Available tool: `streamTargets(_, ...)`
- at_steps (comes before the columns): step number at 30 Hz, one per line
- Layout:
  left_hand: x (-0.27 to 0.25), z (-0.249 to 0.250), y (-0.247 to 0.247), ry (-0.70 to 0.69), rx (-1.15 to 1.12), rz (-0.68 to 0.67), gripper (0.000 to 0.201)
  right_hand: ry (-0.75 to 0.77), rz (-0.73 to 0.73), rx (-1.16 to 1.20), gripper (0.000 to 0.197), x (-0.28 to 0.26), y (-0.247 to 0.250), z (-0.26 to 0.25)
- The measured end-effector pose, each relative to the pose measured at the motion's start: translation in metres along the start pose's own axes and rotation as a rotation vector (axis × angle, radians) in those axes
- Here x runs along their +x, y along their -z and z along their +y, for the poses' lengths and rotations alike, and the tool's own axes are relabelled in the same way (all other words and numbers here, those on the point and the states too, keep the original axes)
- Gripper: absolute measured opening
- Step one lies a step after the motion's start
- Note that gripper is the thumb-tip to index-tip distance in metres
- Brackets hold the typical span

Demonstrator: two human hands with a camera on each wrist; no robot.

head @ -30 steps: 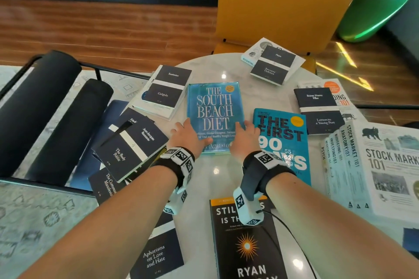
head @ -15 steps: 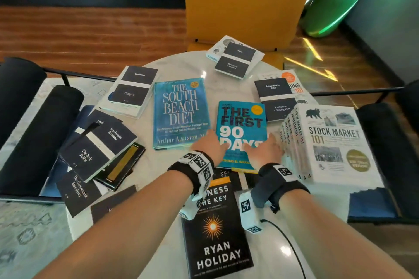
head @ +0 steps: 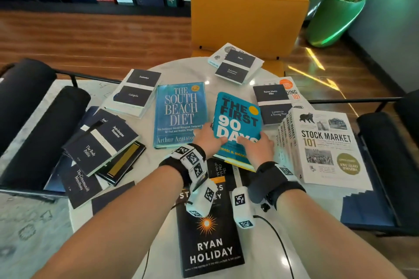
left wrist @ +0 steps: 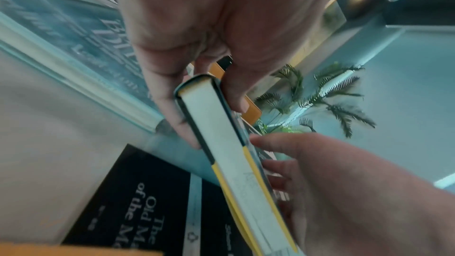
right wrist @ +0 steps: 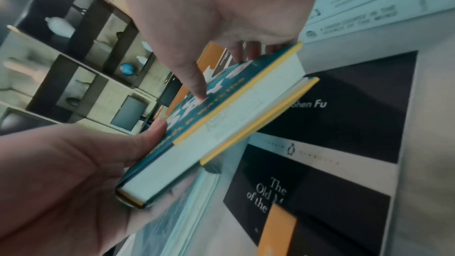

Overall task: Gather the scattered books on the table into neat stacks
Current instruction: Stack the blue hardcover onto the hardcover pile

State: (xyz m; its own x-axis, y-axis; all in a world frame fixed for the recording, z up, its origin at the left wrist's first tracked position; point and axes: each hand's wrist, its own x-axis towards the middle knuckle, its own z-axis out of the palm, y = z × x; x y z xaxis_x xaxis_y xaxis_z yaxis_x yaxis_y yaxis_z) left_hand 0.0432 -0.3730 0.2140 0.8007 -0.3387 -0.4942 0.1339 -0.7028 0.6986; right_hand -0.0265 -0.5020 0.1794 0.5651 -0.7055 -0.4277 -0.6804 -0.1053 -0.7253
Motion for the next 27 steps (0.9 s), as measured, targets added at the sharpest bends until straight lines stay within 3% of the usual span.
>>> streamTargets(6, 0.002, -0.02, 0.047, -0.031, -0.067, 0.072, 0.054, 0.151, -0.031, 0.099, 0.065, -0.012, -0.024, -0.038)
streamTargets(13, 0.027, -0.061, 0.096, 0.027, 0.051, 0.131, 0.041, 0.272, -0.207, -0.095, 0.049, -0.007, -0.076, -0.085)
streamTargets(19, 0.059, -0.088, 0.112, 0.086, 0.211, 0.128, 0.039, 0.366, -0.265, -0.285, 0.061, 0.008, -0.111, -0.096)
streamTargets(25, 0.067, -0.103, 0.113, 0.082, 0.188, 0.21, 0.043, 0.483, -0.242, -0.485, 0.065, 0.012, -0.117, -0.089)
streamTargets(27, 0.064, -0.107, 0.112, 0.045, 0.146, 0.241, 0.052, 0.513, -0.259, -0.521, 0.068, 0.01, -0.111, -0.087)
